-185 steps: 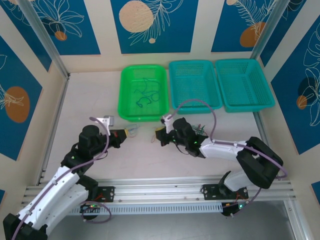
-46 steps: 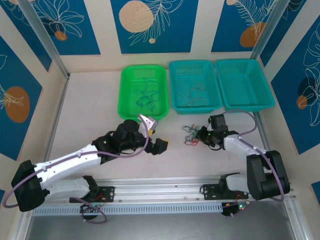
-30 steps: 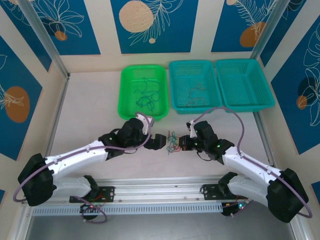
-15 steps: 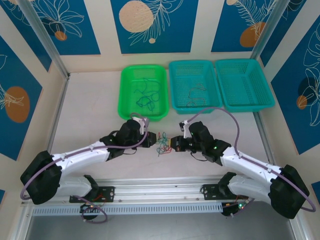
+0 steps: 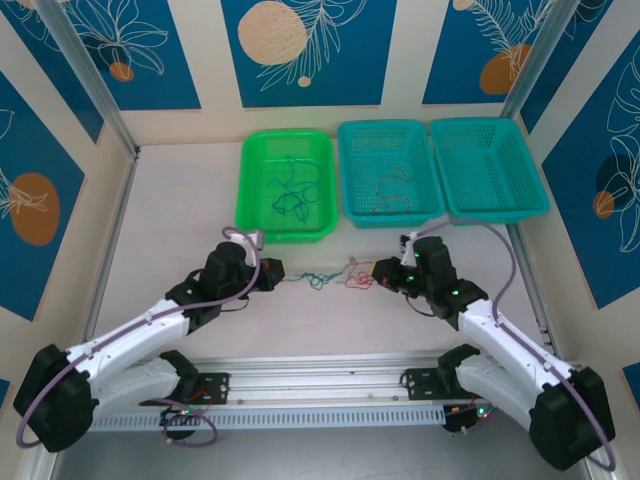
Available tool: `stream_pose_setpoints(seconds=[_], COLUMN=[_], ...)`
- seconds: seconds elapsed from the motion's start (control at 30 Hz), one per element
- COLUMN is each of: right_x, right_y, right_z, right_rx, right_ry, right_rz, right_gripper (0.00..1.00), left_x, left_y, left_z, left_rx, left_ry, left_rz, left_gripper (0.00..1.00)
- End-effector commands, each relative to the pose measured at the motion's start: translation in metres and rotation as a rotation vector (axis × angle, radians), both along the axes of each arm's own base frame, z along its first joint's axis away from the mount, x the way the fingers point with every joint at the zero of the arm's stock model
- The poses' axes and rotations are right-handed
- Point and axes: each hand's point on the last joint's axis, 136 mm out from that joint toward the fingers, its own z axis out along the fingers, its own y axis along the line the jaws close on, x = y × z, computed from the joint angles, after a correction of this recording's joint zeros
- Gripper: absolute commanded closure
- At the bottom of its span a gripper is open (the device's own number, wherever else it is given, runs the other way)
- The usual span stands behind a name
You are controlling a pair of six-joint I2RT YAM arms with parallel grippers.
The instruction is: Untangle the cables
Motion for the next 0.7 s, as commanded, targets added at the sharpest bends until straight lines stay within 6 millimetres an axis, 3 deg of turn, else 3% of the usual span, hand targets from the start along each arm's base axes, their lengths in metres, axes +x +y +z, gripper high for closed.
stream_pose_setpoints(seconds=[0.0, 0.3, 0.53, 0.67], right_x=[-0.012, -0.010, -0.013, -0.013], right_y=[-0.023, -0.061, -0.118, -0.131], right_z=[-0.017, -0.010, -0.001, 0.003], right_rx=[-0.033, 0.009, 0.050, 0.099], right_ry=[0.081, 0.096, 0.122, 0.119], right_rz=[-0.071, -0.234, -0.476, -0.520], right_gripper=[1.00, 1.00, 1.00, 1.00], left_x=[-0.006, -0.003, -0.001, -0.005], left_y=[0.023, 0.032, 0.060, 0.060], left_z=[-0.024, -0.021, -0.009, -0.015], left_rx=[0.096, 0.129, 0.169, 0.147], left_ry=[0.046, 0.033, -0.001, 0.012], left_rz=[0.030, 0.038, 0.093, 0.087], left_gripper=[1.00, 1.00, 1.00, 1.00])
